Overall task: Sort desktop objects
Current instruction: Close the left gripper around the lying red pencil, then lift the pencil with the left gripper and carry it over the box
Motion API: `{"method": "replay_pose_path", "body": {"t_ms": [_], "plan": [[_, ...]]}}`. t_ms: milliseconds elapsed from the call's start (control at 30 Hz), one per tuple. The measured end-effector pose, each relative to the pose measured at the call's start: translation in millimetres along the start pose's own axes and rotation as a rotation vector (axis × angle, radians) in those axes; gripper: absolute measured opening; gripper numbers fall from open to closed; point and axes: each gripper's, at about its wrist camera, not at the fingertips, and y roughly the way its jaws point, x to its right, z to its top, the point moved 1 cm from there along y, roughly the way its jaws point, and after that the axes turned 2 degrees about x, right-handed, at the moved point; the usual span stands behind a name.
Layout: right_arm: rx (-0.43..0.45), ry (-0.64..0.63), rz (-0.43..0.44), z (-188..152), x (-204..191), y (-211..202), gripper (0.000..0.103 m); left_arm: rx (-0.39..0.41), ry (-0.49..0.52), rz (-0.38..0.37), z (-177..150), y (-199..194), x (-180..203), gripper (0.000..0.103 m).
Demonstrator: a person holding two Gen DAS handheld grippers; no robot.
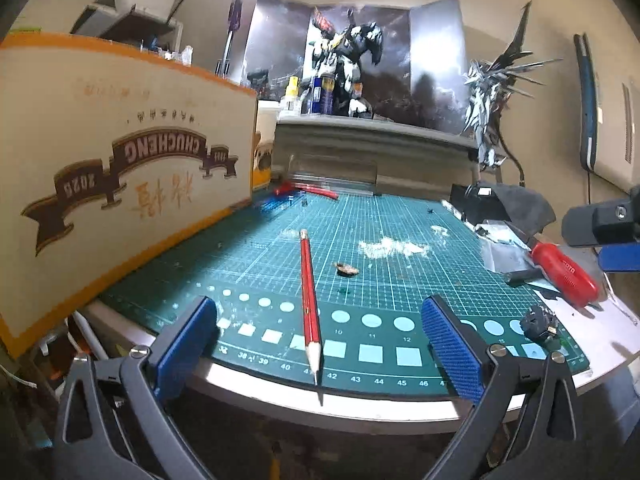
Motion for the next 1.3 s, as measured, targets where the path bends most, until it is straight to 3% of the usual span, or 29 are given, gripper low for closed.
{"method": "replay_pose_path", "body": {"t_ms": [133,267,400,433,633,967,1167,1300], "plan": [[-0.007,0.015,0.014,-5.5,1.5,5.0,0.072,0.047,0.032,-0.01,-7.9,-0.7,3.1,0.093],[-0.009,0.021,0.021,-9.5,1.3,6.6,0.072,0.036,0.052,-0.069,-5.0,7.2,4.1,0.06],[-0.01,0.035,0.022,-12.5,2.5,7.1,0.072,-0.004,0.08,-0.126,-0.3,13.0,3.8,0.011],[-0.01,0.037,0.019,-13.0,2.7,7.5,0.072,-0.014,0.083,-0.141,0.4,13.9,3.0,0.008],[-0.02,0.041,0.025,-14.8,-0.3,12.6,0.072,-0.068,0.066,-0.196,7.5,20.3,-9.5,0.007],[-0.017,0.031,0.05,-14.2,-11.6,15.6,0.072,-0.01,0.103,-0.256,48.3,-8.9,-19.0,0.006],[0.003,0.024,0.057,-10.1,-14.5,9.6,0.072,0.018,0.071,-0.331,124.5,-51.7,-61.2,0.006],[0.015,0.024,0.068,-7.4,-14.9,7.9,0.072,0.0,0.037,-0.342,182.9,-66.5,-118.4,0.006]]}}
